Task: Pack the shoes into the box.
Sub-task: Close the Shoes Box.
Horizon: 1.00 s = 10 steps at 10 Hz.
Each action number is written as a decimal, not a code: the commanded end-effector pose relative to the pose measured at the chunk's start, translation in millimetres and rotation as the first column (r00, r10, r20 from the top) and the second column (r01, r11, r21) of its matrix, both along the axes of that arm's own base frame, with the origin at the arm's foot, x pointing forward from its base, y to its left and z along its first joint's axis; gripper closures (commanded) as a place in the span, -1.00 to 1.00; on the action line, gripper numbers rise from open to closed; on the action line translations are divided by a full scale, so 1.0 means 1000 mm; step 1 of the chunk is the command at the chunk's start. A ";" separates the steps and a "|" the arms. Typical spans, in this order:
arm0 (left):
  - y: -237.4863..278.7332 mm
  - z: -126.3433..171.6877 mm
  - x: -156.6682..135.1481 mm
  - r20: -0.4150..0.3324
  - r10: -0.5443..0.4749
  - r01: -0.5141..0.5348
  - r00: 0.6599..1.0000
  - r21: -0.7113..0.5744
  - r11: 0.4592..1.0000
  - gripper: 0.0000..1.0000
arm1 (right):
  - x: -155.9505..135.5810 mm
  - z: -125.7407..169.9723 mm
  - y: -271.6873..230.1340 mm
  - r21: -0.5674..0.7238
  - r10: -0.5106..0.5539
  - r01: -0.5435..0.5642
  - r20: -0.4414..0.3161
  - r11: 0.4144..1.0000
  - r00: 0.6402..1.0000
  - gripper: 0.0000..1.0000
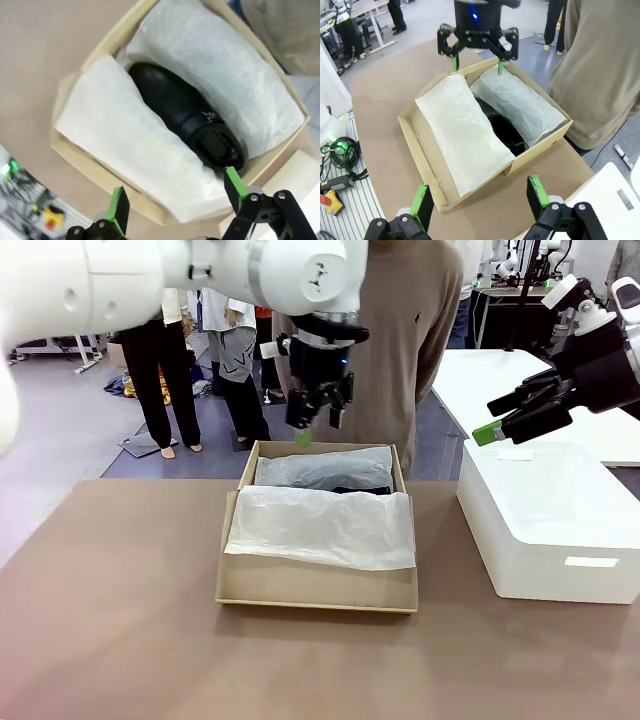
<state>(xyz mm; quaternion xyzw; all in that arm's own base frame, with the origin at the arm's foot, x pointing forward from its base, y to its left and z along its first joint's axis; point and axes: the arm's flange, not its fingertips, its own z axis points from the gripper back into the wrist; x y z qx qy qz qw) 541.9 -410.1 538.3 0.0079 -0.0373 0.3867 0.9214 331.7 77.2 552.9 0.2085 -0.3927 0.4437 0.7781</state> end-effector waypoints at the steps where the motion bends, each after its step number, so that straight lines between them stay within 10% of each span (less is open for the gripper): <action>1: 0.047 0.009 -0.016 -0.002 -0.244 0.243 0.970 -0.043 0.969 -1.00 | 0.002 0.000 0.000 0.014 0.015 -0.015 0.010 1.000 1.000 -1.00; 6: 0.127 0.036 -0.028 0.006 -0.633 0.629 0.774 -0.119 0.768 -1.00 | 0.002 0.000 0.000 0.014 0.015 -0.015 0.010 1.000 1.000 -1.00; 10: 0.108 0.044 -0.017 0.007 -0.571 0.569 0.821 -0.092 0.817 -1.00 | 0.002 0.000 0.000 0.014 0.015 -0.015 0.010 1.000 1.000 -1.00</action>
